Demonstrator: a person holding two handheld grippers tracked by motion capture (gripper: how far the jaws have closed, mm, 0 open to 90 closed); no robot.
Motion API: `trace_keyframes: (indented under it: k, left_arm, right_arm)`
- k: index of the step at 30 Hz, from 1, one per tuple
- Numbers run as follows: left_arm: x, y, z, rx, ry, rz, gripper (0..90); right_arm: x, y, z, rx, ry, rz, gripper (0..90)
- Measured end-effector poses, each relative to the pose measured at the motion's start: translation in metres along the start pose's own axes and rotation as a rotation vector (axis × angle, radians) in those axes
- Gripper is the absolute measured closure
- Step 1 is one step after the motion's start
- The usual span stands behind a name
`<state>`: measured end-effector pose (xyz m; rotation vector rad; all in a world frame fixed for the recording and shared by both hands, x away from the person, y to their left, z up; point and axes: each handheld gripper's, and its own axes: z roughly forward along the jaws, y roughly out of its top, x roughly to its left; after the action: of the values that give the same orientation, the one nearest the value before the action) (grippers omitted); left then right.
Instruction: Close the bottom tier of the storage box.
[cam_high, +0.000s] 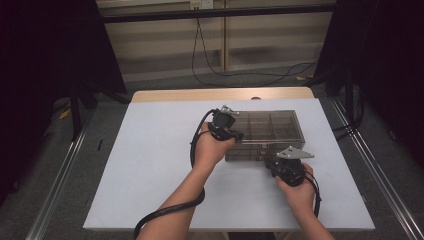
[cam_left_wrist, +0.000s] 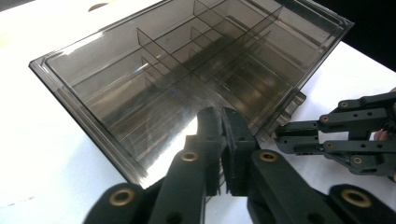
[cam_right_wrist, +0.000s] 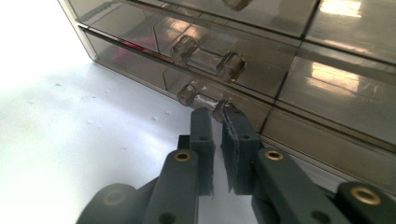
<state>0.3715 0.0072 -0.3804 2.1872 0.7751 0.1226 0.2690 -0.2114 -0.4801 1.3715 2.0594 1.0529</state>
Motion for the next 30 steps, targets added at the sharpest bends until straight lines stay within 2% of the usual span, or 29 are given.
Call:
trace_keyframes:
  k: [4, 6, 16, 17, 18, 22, 27, 30]
  left_arm:
    - [0.000, -0.002, 0.000, -0.017, -0.018, -0.021, 81.5]
    - [-0.001, -0.003, 0.000, -0.029, -0.026, -0.030, 76.3]
    - [-0.004, -0.004, -0.002, -0.028, -0.035, -0.029, 66.3]
    - [-0.004, -0.004, -0.003, -0.020, -0.034, -0.023, 64.3]
    - [-0.004, -0.004, -0.004, -0.021, -0.032, -0.027, 57.8]
    - [-0.002, -0.008, -0.007, -0.038, -0.028, -0.040, 48.6]
    - [0.000, -0.012, -0.012, -0.037, -0.025, -0.039, 40.4]
    - [0.002, -0.014, -0.016, -0.042, -0.023, -0.039, 37.1]
  right_arm:
    - [-0.002, 0.002, -0.007, 0.006, 0.007, -0.007, 78.1]
    - [-0.003, 0.002, -0.011, 0.002, 0.015, -0.002, 75.4]
    - [-0.007, 0.002, -0.021, -0.001, 0.025, 0.004, 69.5]
    - [-0.008, 0.001, -0.022, -0.004, 0.025, -0.001, 68.6]
    - [-0.009, 0.000, -0.024, 0.003, 0.025, 0.005, 66.7]
    - [-0.011, -0.001, -0.028, 0.008, 0.020, 0.004, 64.2]
    - [-0.013, -0.002, -0.030, 0.016, 0.026, -0.002, 60.7]
    - [-0.014, -0.003, -0.032, 0.017, 0.029, 0.003, 55.7]
